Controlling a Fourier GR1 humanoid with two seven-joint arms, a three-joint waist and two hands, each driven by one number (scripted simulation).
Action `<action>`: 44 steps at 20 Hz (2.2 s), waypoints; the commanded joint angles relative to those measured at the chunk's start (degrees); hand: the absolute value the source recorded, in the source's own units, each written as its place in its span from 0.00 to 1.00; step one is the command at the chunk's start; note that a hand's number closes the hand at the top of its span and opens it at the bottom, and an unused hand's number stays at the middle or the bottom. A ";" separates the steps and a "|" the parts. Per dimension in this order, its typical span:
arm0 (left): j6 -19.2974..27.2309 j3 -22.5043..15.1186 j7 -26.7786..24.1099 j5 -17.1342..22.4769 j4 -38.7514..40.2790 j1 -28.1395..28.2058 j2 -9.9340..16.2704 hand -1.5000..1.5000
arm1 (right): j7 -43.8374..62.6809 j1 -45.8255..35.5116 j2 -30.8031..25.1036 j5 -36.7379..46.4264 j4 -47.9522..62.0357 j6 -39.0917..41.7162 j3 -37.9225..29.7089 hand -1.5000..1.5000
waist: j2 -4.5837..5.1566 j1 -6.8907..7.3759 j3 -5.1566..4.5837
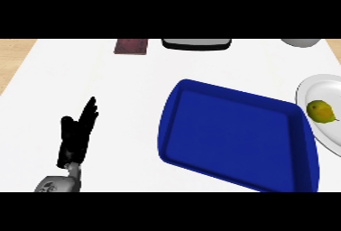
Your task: Pick the pear from the tray and place it in the plate
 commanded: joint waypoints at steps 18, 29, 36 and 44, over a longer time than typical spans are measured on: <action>-2.47 1.54 -1.14 1.53 -0.10 1.97 1.18 0.50 | -14.35 1.76 -6.35 -21.58 9.21 29.03 -18.82 0.00 | 0.09 -0.37 0.14; -1.19 0.93 -2.16 0.10 -0.46 2.39 0.05 0.50 | -17.77 4.95 -1.78 -21.68 6.81 22.52 -17.65 0.00 | 0.07 -0.01 0.13; -0.33 -0.35 -0.99 -1.21 -1.23 2.55 -1.11 0.50 | -16.60 4.78 -2.55 -20.85 8.38 19.14 -16.98 0.00 | 0.12 0.12 0.13; -0.61 0.83 1.61 -0.59 -2.44 0.59 -0.49 0.50 | -20.49 8.69 -2.94 -20.51 9.64 14.61 -17.15 0.00 | 0.18 -0.06 0.23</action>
